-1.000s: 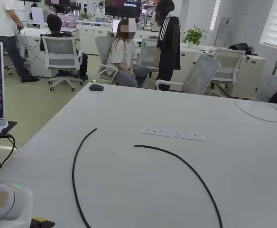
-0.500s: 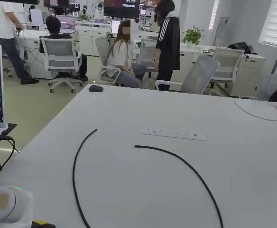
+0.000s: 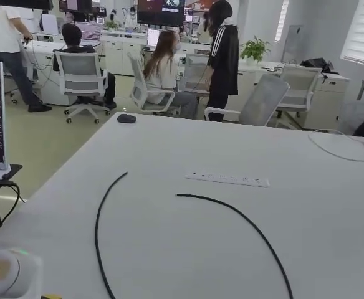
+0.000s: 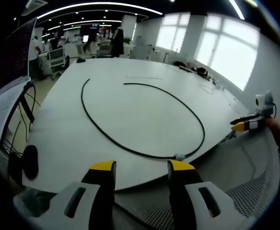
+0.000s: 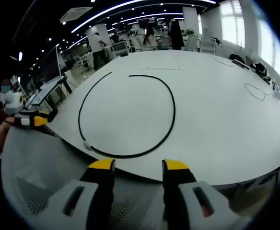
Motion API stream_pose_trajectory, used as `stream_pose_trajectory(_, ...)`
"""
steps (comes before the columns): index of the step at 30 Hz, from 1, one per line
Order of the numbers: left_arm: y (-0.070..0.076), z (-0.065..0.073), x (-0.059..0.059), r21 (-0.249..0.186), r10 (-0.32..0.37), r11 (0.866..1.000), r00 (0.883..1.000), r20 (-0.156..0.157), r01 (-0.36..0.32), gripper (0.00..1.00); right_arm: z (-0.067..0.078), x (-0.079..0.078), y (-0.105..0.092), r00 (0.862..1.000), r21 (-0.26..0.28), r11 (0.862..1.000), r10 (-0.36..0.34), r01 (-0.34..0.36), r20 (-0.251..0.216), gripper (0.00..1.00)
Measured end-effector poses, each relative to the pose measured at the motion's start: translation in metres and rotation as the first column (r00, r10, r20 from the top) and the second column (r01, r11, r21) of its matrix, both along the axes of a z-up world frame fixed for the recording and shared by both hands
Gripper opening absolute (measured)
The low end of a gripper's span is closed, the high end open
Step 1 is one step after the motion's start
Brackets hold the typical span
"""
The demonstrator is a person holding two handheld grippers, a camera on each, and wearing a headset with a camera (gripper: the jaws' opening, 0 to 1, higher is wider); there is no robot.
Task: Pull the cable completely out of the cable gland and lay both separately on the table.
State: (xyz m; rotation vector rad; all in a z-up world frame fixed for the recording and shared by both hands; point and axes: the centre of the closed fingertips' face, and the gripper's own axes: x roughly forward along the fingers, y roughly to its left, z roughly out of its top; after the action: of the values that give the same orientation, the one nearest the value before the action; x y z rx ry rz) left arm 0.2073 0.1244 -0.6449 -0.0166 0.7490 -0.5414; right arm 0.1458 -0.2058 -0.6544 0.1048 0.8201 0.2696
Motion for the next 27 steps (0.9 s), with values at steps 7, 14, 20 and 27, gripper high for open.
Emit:
stream_pose_trajectory(7, -0.0006, 0.0008, 0.0005, -0.005, 0.0, 1.0, 1.0, 0.005, 0.0, 0.44, 0.0, 0.0003, 0.0008, 1.0, 0.003, 1.0, 0.003, -0.003, 0.002, 0.39)
stream_pose_trajectory(14, 0.0003, 0.0001, 0.0004, -0.003, 0.0, 1.0, 1.0, 0.0, 0.0, 0.44, 0.0001, -0.0003, 0.0024, 1.0, 0.003, 1.0, 0.015, -0.015, 0.002, 0.39)
stream_pose_trajectory(20, 0.0004, 0.0002, -0.0003, -0.001, 0.001, 1.0, 1.0, 0.0, -0.001, 0.44, 0.0004, -0.0006, 0.0022, 1.0, 0.005, 1.0, 0.013, -0.013, 0.004, 0.39)
stream_pose_trajectory(27, 0.0007, 0.0003, -0.0001, -0.001, 0.004, 1.0, 1.0, 0.001, -0.004, 0.44, 0.0003, -0.0009, 0.0023, 1.0, 0.007, 1.0, 0.015, -0.015, 0.003, 0.39)
